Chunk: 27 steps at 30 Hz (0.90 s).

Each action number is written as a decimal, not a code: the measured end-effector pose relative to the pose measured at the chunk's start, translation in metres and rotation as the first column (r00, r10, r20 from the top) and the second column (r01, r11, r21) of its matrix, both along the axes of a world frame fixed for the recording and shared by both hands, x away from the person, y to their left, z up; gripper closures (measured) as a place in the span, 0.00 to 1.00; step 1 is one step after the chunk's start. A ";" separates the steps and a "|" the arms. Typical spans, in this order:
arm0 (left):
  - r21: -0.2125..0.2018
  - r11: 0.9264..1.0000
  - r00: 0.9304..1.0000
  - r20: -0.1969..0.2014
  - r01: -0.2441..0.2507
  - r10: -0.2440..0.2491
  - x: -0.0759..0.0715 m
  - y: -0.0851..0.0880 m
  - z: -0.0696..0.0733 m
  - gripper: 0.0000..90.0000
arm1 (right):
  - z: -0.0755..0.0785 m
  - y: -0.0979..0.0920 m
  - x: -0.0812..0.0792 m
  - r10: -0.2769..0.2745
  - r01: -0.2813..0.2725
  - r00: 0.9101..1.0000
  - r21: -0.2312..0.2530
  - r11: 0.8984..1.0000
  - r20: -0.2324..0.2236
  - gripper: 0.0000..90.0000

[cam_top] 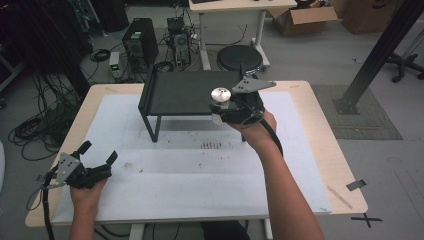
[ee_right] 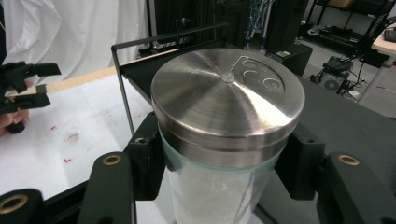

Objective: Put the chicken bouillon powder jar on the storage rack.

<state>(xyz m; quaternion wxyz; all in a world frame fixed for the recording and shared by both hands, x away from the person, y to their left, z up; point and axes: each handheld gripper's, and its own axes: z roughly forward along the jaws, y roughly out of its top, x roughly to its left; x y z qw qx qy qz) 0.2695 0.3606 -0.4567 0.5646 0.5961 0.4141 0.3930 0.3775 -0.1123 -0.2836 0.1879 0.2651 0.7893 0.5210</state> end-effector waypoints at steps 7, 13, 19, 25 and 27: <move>-0.001 1.000 1.000 0.000 0.001 -0.001 0.000 0.000 0.000 0.01 | 0.000 0.004 0.008 -0.013 0.013 1.000 -0.001 1.000 -0.008 0.48; -0.003 1.000 1.000 -0.002 0.002 -0.002 0.000 0.000 0.000 0.01 | 0.000 0.008 0.014 -0.022 0.022 1.000 -0.002 1.000 -0.013 0.48; -0.003 1.000 1.000 -0.002 0.002 -0.002 0.000 0.000 0.000 0.01 | -0.001 0.011 0.023 -0.040 0.040 0.999 -0.007 0.999 -0.018 0.48; -0.004 1.000 1.000 -0.003 0.003 -0.003 0.000 0.000 0.000 0.01 | 0.000 0.012 0.029 -0.058 0.058 0.998 -0.008 0.998 -0.020 0.48; -0.003 1.000 1.000 -0.003 0.003 -0.003 0.000 0.000 0.000 0.01 | 0.000 0.013 0.032 -0.064 0.064 0.998 -0.007 0.998 -0.021 0.48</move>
